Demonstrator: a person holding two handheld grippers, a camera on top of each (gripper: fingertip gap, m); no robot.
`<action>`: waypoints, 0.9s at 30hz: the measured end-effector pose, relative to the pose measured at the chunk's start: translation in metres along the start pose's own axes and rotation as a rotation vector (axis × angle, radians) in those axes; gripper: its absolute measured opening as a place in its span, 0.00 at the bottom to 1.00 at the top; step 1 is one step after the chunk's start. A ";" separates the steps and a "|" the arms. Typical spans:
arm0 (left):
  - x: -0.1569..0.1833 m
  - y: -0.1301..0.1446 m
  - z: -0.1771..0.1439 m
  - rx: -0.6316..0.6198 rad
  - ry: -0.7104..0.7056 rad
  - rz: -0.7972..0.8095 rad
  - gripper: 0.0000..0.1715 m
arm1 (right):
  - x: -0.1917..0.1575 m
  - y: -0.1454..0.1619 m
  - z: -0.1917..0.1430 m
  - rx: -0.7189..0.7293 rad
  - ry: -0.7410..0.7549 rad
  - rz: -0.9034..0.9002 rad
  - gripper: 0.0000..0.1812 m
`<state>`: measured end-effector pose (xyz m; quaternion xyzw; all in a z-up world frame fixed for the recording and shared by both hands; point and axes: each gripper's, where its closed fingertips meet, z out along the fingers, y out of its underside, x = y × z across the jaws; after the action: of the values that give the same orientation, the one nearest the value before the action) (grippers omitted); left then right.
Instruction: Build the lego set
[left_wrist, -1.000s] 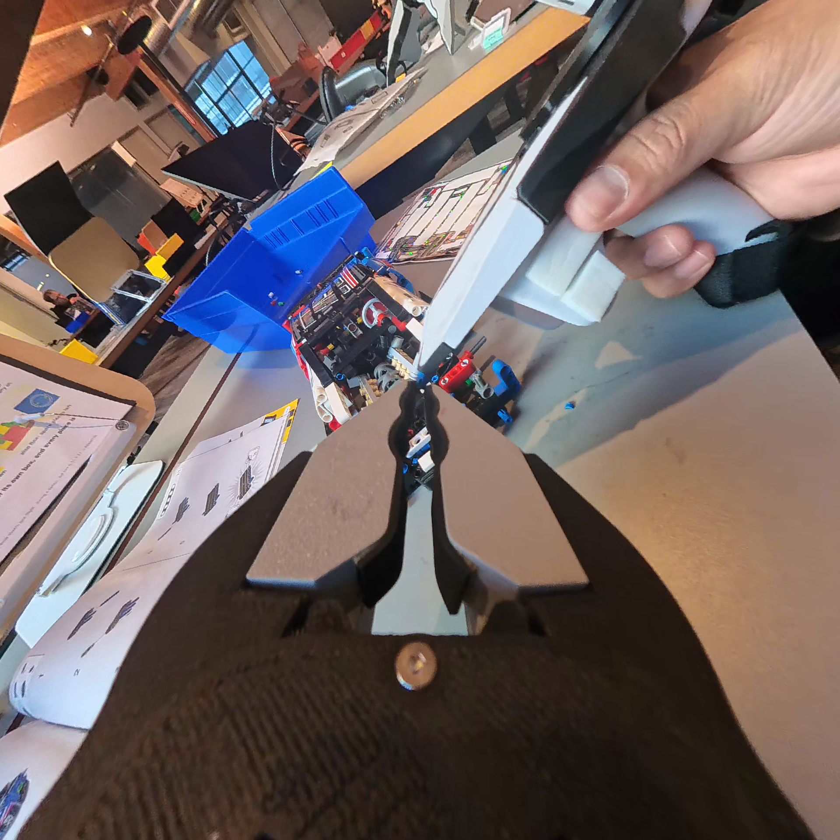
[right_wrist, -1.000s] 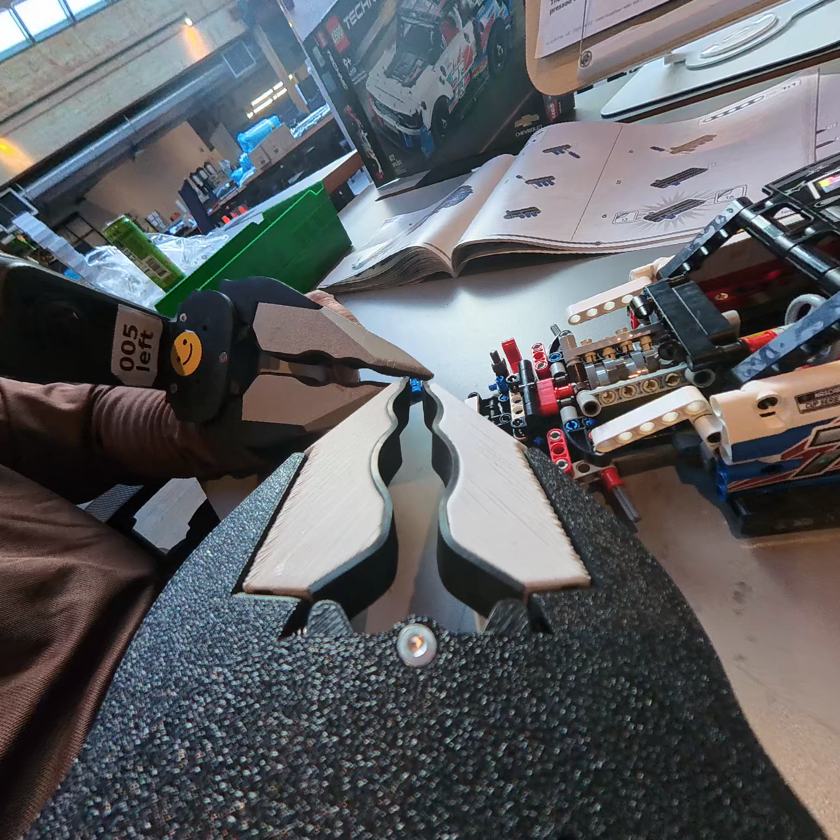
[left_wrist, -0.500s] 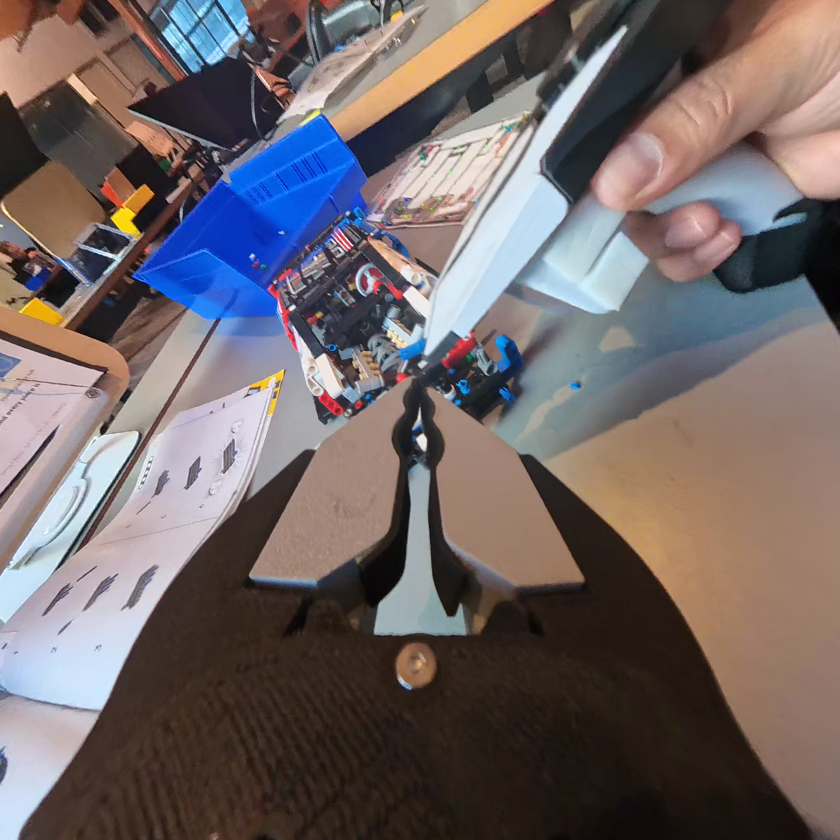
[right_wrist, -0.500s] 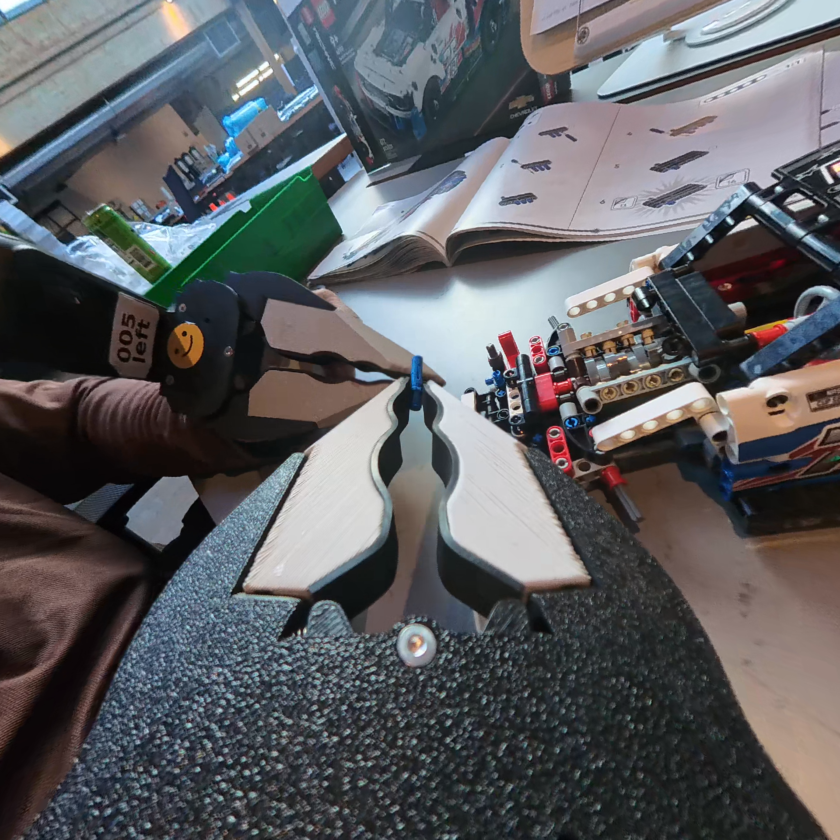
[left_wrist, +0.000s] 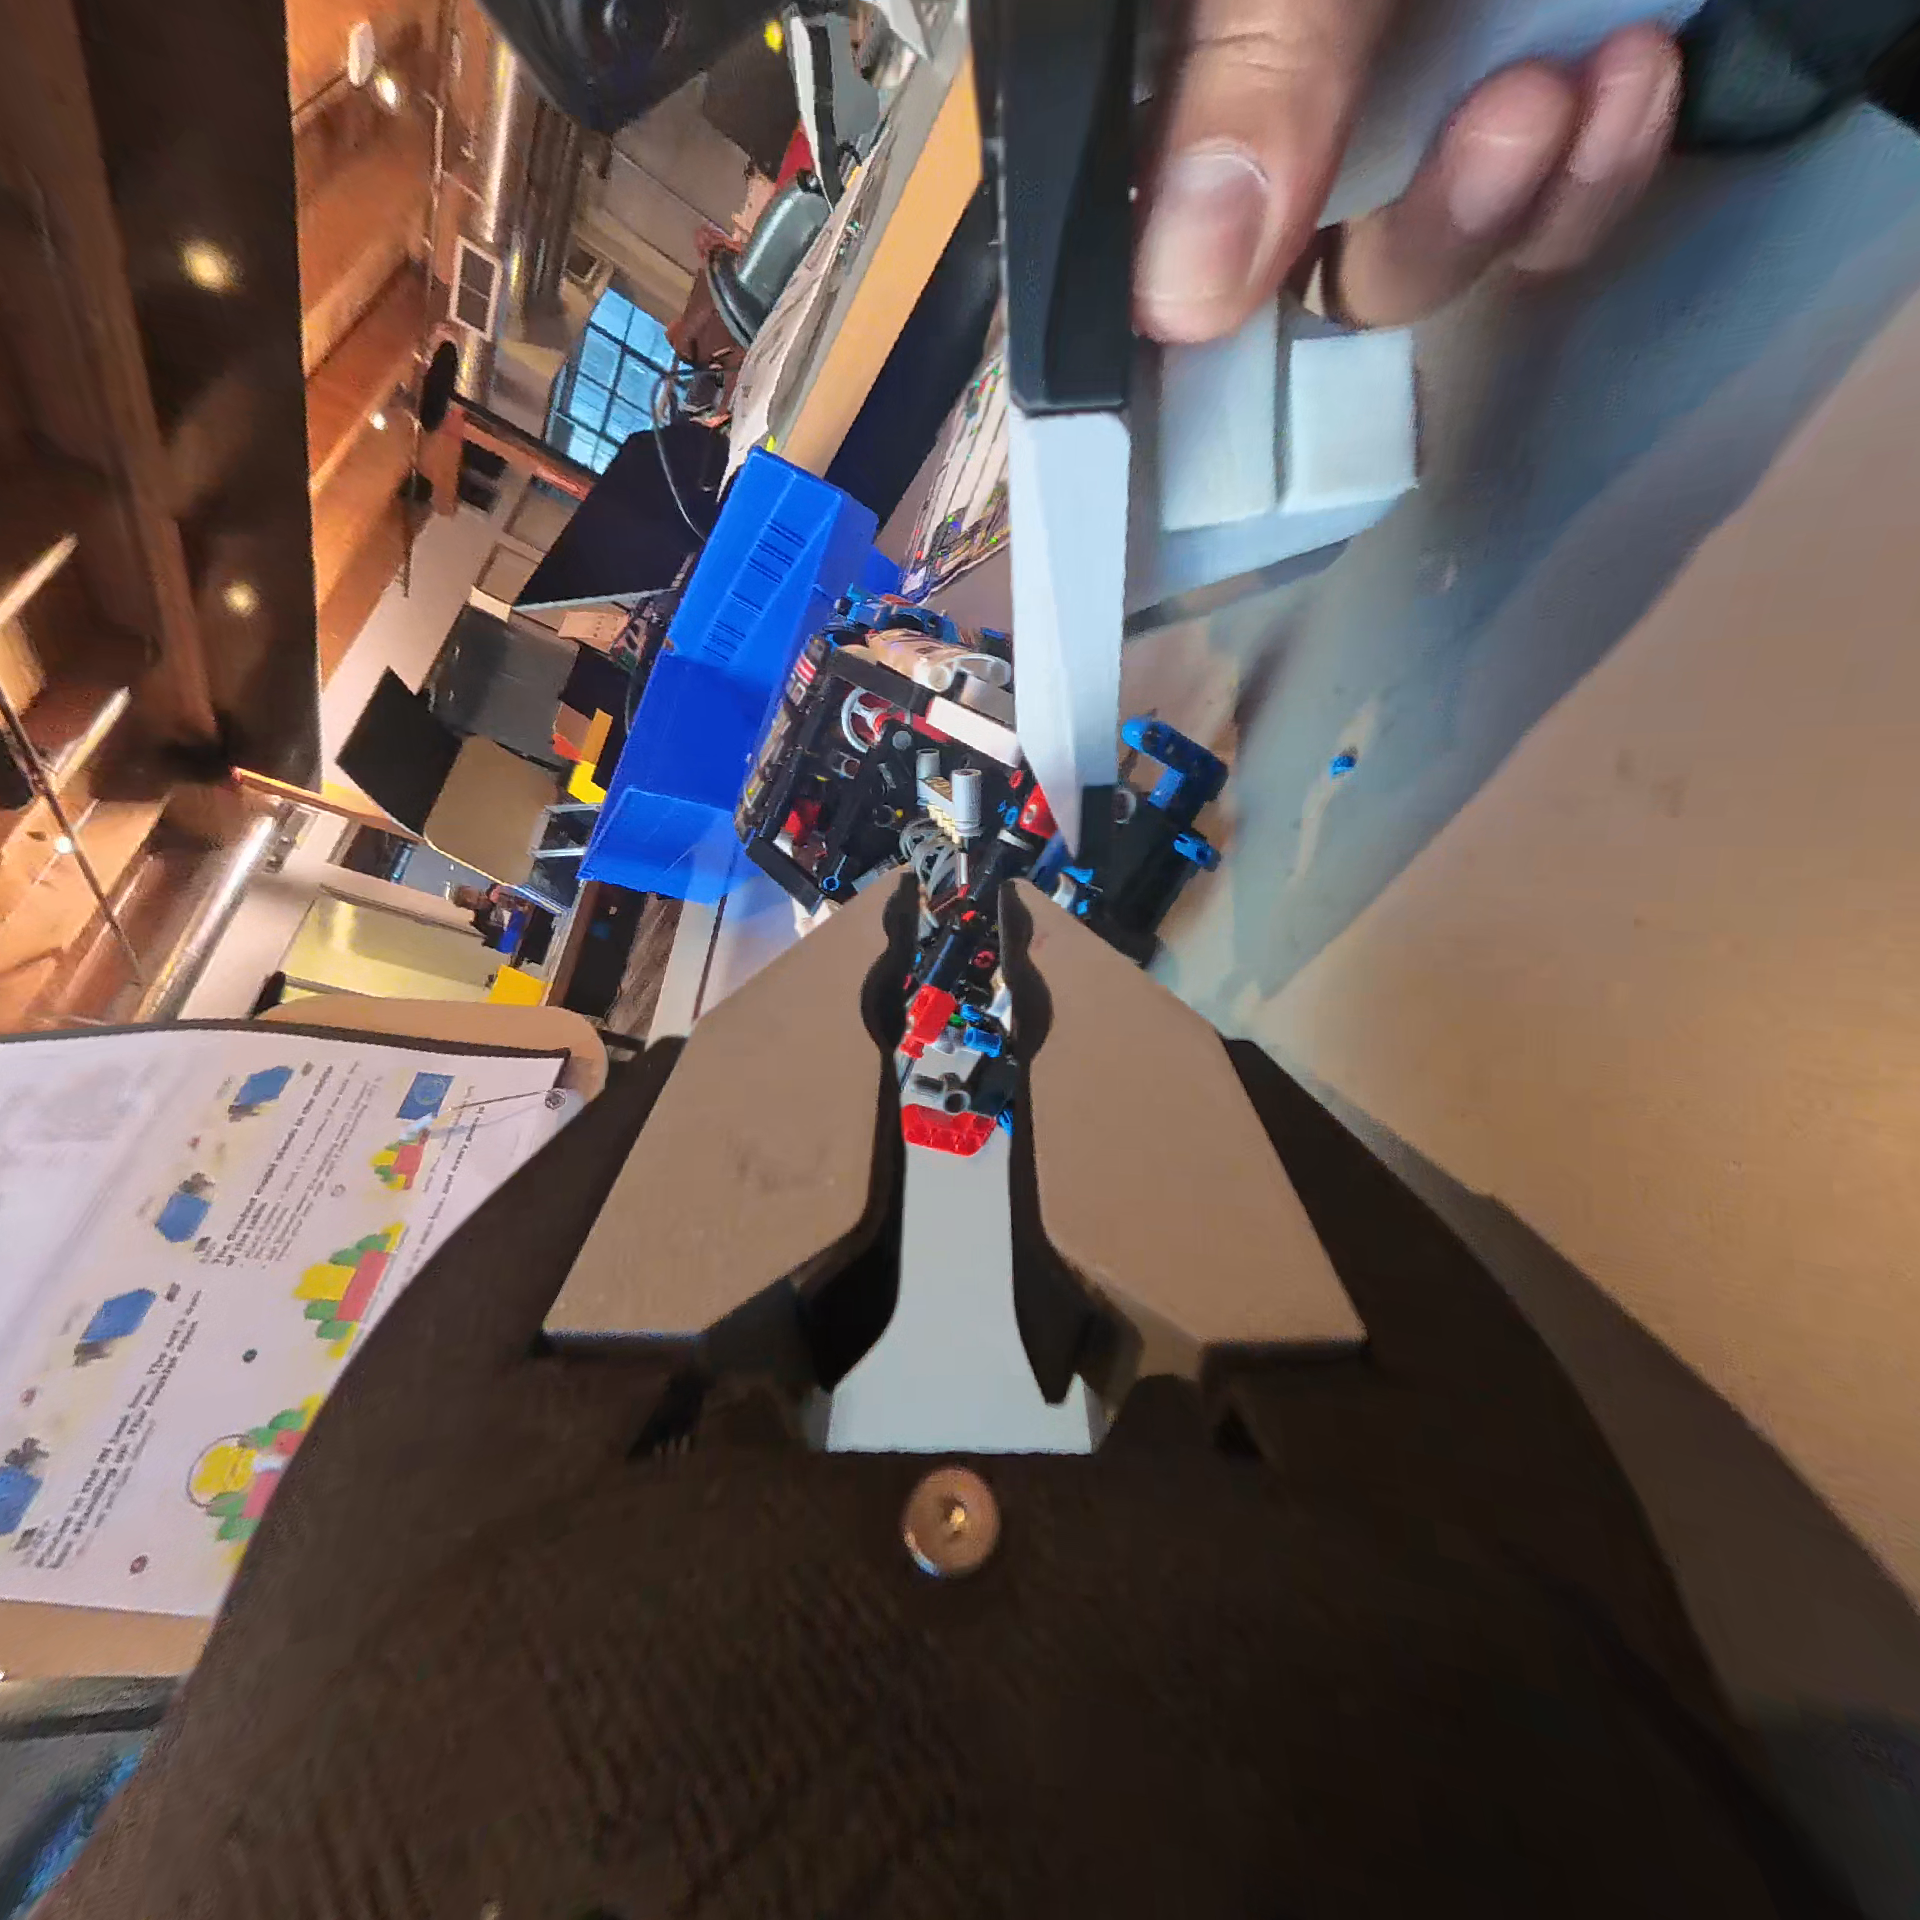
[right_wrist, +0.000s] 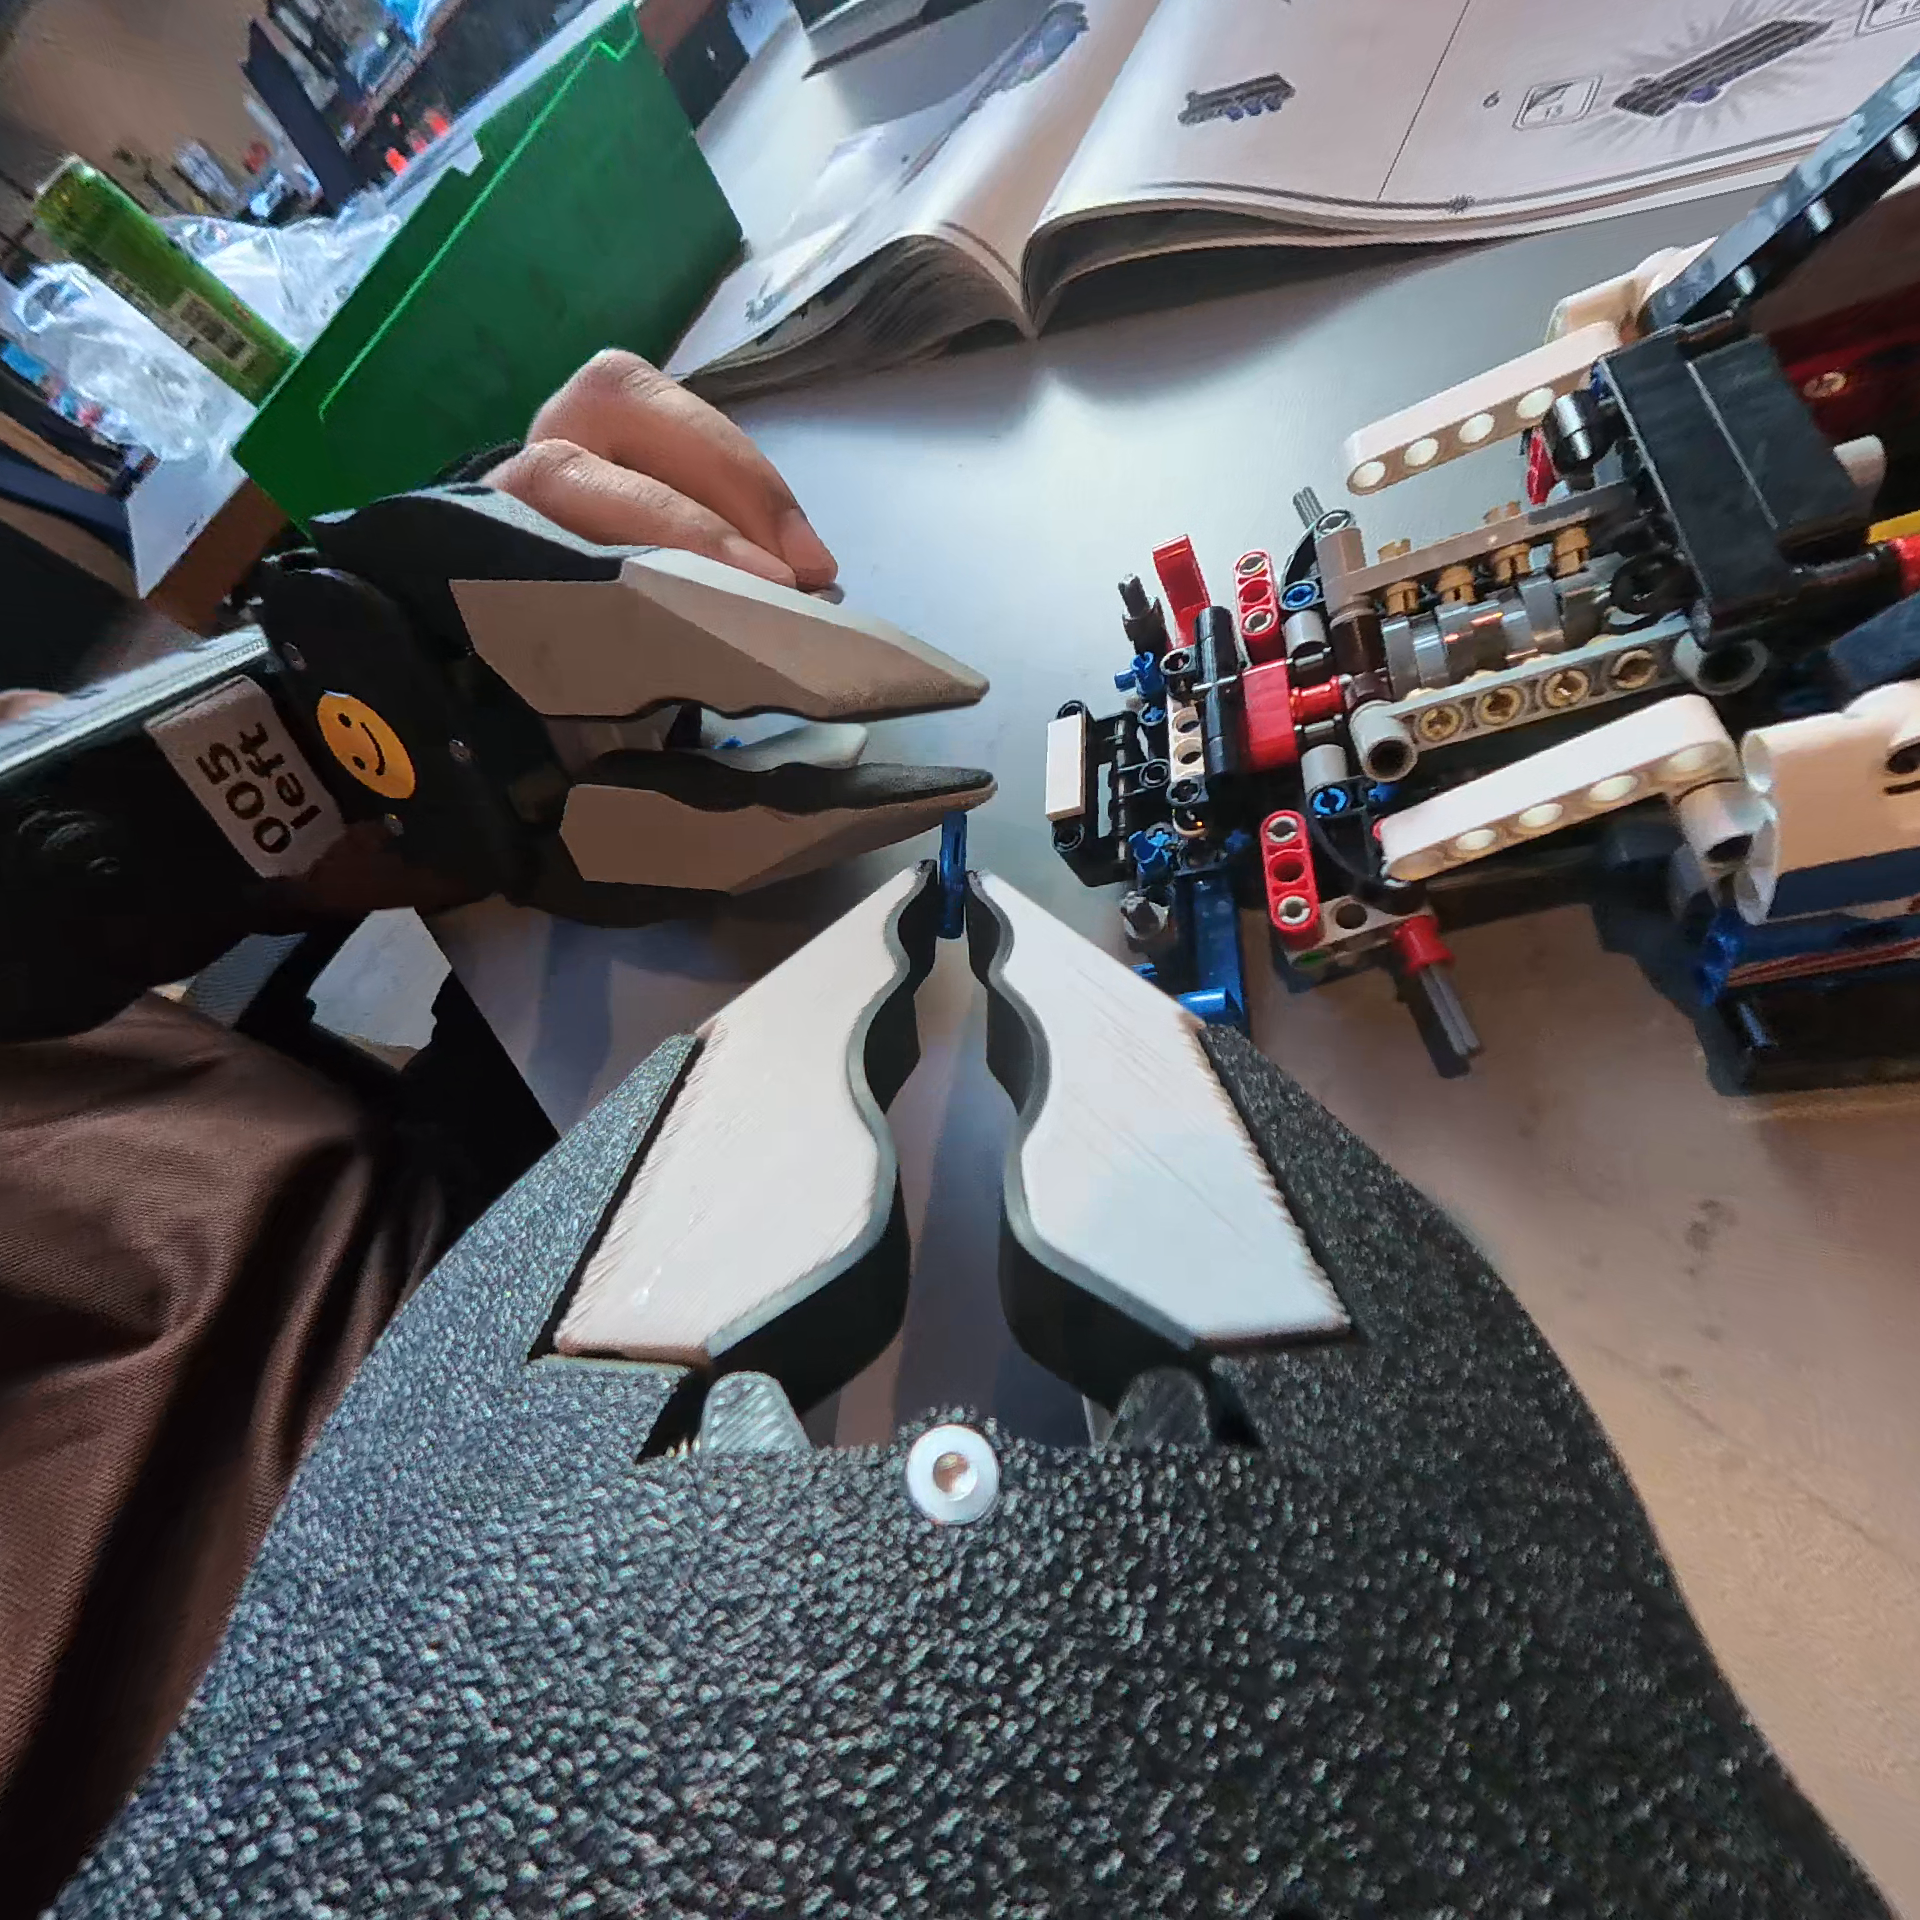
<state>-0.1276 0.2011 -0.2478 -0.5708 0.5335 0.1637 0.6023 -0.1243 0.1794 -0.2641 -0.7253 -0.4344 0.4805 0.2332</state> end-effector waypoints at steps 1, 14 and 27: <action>0.002 0.000 0.000 -0.002 0.006 0.008 0.06 | 0.000 0.001 0.001 -0.004 0.000 -0.003 0.03; 0.017 -0.005 0.000 0.009 0.062 0.075 0.08 | 0.002 0.003 -0.001 -0.032 0.022 -0.038 0.03; 0.012 -0.006 0.000 0.027 0.097 -0.142 0.01 | 0.001 -0.014 -0.005 0.092 0.008 -0.002 0.03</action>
<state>-0.1182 0.1943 -0.2546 -0.6064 0.5222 0.0855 0.5935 -0.1254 0.1878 -0.2525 -0.7152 -0.4118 0.4969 0.2683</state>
